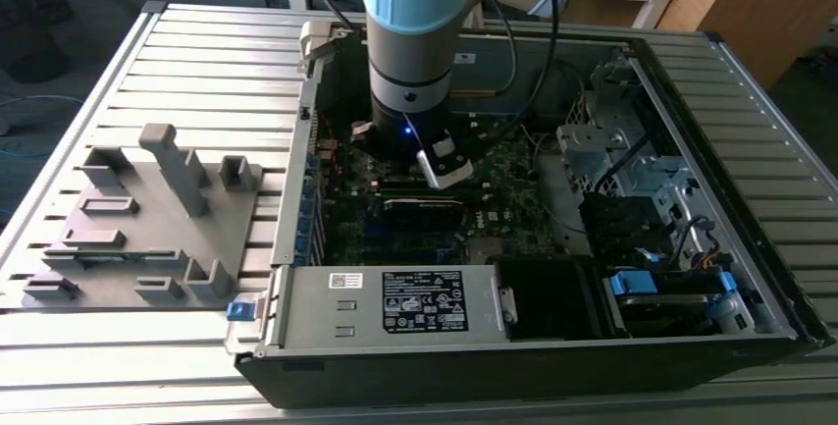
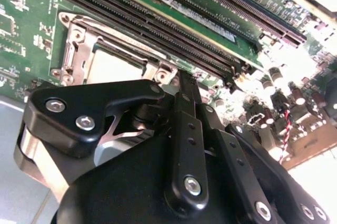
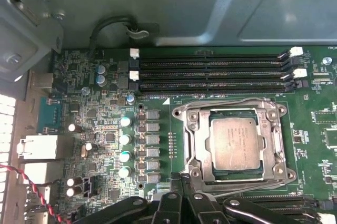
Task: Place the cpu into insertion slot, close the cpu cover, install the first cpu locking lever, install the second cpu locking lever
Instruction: 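Install the second cpu locking lever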
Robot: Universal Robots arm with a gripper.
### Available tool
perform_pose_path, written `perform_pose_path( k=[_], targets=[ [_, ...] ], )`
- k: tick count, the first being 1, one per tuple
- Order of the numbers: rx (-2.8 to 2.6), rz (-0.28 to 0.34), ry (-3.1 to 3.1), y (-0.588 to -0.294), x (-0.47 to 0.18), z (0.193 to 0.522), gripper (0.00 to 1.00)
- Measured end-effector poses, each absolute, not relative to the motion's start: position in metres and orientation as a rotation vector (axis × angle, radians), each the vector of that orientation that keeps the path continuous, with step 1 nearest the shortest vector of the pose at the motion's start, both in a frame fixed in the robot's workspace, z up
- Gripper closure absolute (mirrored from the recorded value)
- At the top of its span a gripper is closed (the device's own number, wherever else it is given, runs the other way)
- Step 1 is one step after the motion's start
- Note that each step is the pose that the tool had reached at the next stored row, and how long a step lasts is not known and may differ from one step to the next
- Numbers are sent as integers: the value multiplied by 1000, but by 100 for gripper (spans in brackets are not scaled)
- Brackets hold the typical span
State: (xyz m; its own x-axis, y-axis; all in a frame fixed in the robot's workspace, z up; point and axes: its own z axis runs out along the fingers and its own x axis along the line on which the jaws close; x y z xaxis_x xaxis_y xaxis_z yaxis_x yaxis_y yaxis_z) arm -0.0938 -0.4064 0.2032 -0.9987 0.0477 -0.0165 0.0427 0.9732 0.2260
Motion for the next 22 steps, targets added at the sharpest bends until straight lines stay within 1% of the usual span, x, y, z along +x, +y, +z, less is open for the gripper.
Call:
perform_pose_path(
  k=[11,22],
  targets=[
    [72,355,3098,-408,-90,213,89],
    [73,357,3098,-408,-89,243,89]
  ],
)
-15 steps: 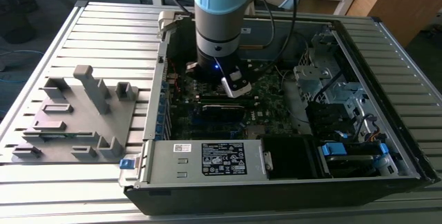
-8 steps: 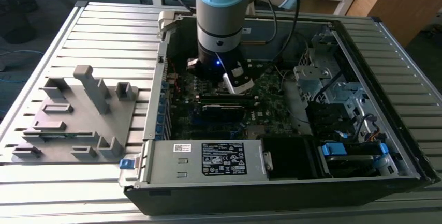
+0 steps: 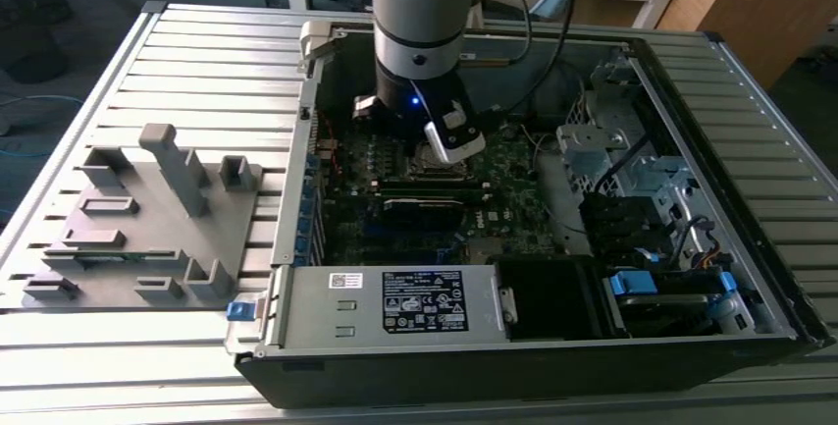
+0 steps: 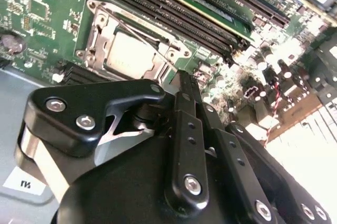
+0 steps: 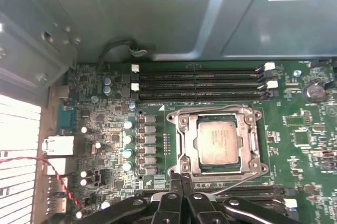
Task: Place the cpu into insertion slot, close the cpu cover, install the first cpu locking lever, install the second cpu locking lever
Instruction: 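Install the second cpu locking lever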
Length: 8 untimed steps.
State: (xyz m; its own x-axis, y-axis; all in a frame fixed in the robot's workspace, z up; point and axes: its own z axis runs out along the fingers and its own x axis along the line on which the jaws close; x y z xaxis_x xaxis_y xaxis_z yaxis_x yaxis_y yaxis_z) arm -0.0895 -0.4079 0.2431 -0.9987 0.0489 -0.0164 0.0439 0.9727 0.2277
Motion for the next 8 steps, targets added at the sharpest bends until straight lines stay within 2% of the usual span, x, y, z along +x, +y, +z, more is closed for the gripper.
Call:
perform_pose_path(
  k=[8],
  targets=[
    [75,357,3098,-408,-85,250,89]
  ],
)
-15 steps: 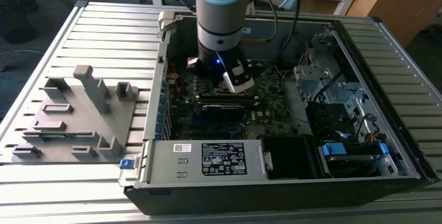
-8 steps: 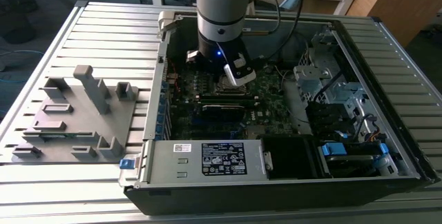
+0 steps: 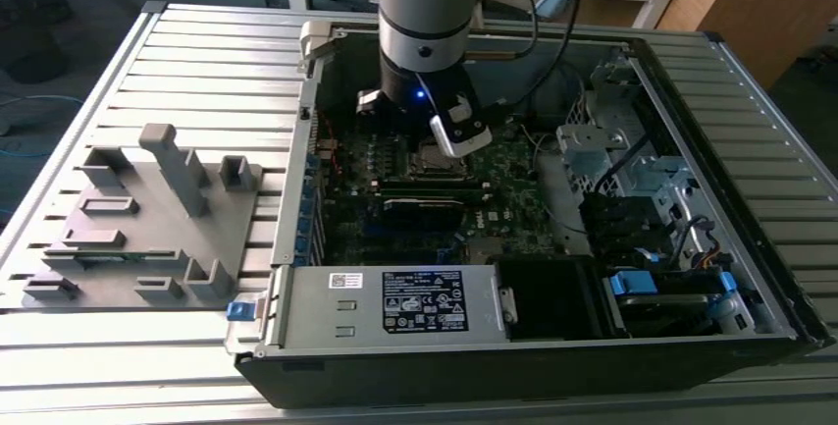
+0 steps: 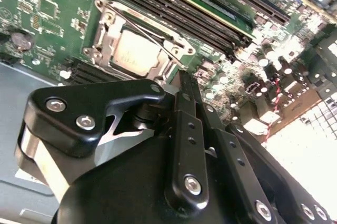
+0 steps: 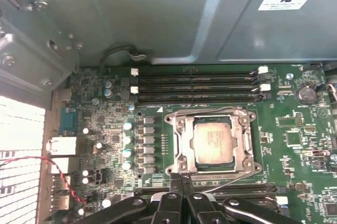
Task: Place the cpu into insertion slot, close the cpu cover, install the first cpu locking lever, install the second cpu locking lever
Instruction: 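Install the second cpu locking lever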
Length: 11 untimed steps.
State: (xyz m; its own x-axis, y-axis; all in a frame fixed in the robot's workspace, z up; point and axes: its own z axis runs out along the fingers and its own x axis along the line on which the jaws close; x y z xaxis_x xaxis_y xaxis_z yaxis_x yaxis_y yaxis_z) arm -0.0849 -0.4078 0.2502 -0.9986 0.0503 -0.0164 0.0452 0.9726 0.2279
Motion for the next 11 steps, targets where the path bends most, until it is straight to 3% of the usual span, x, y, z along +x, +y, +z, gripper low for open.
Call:
perform_pose_path(
  k=[11],
  targets=[
    [85,343,3099,-409,-67,249,89]
  ],
)
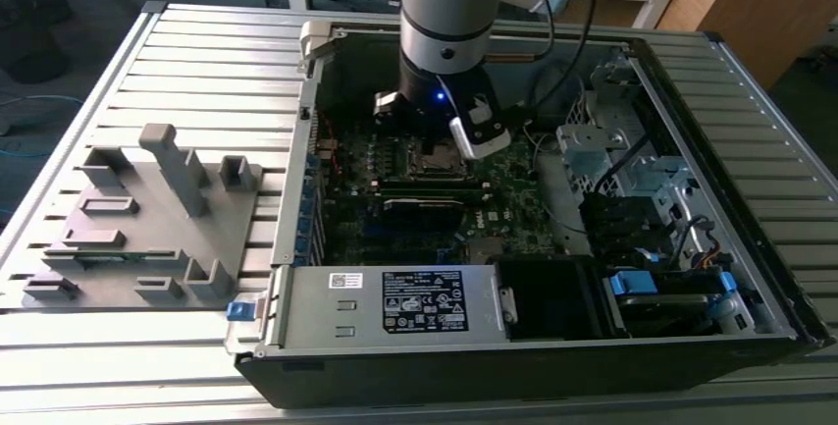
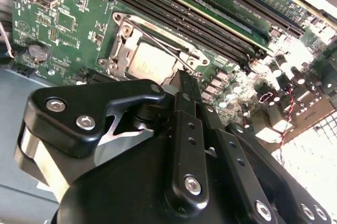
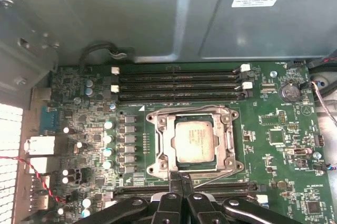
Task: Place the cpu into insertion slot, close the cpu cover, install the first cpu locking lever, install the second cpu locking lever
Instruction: 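Install the second cpu locking lever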
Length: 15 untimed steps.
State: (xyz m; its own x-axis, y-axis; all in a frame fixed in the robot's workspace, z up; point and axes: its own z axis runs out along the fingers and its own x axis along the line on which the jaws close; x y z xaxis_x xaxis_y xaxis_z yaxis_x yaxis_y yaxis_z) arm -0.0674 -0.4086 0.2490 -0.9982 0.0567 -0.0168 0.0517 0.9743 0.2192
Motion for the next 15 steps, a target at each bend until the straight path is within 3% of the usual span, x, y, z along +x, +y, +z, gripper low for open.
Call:
perform_pose_path(
  k=[15],
  targets=[
    [95,342,3098,-416,-71,231,89]
  ],
)
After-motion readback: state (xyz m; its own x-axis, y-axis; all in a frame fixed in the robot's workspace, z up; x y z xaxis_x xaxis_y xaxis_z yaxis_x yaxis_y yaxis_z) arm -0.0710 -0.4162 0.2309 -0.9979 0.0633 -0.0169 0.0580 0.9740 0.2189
